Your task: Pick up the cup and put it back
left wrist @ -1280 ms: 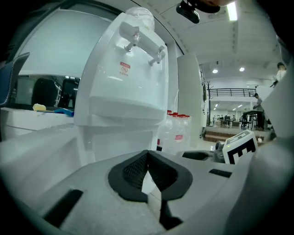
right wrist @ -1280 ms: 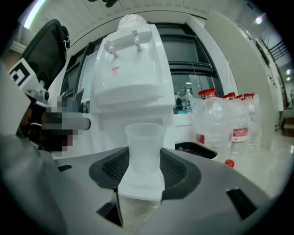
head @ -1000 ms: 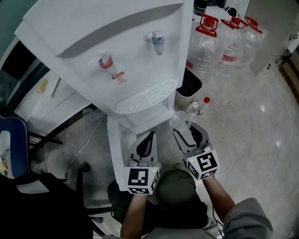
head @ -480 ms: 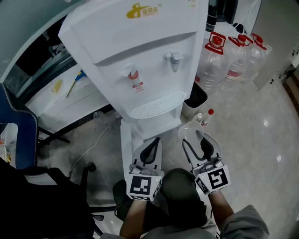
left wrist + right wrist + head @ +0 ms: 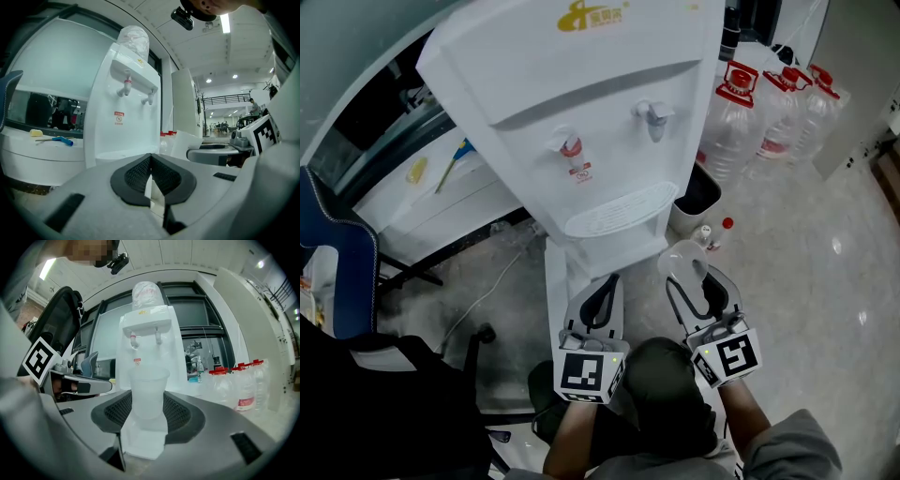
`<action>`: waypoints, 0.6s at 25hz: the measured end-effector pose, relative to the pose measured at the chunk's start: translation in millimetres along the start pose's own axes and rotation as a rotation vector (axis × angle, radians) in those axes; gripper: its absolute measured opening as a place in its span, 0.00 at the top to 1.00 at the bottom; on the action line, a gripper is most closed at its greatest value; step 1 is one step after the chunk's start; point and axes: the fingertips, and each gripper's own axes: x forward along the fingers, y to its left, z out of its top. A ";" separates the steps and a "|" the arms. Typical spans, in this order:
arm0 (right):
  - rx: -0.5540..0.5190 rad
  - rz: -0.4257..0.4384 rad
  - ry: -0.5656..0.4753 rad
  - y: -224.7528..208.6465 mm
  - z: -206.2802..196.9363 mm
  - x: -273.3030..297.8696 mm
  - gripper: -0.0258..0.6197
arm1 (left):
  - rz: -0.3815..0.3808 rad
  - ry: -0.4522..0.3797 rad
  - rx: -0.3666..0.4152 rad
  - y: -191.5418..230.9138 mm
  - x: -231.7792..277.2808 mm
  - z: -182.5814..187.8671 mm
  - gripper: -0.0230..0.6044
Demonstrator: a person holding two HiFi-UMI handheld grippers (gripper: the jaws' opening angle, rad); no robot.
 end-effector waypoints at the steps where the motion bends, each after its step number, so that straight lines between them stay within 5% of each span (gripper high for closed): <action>1: 0.003 0.000 0.011 -0.6 -2.0 0.6 0.63 | 0.001 0.000 0.001 0.1 0.5 -0.6 0.95; 15: 0.017 -0.020 0.049 -35.6 -59.4 13.2 0.63 | 0.009 0.052 -0.046 -16.4 26.8 -41.3 0.95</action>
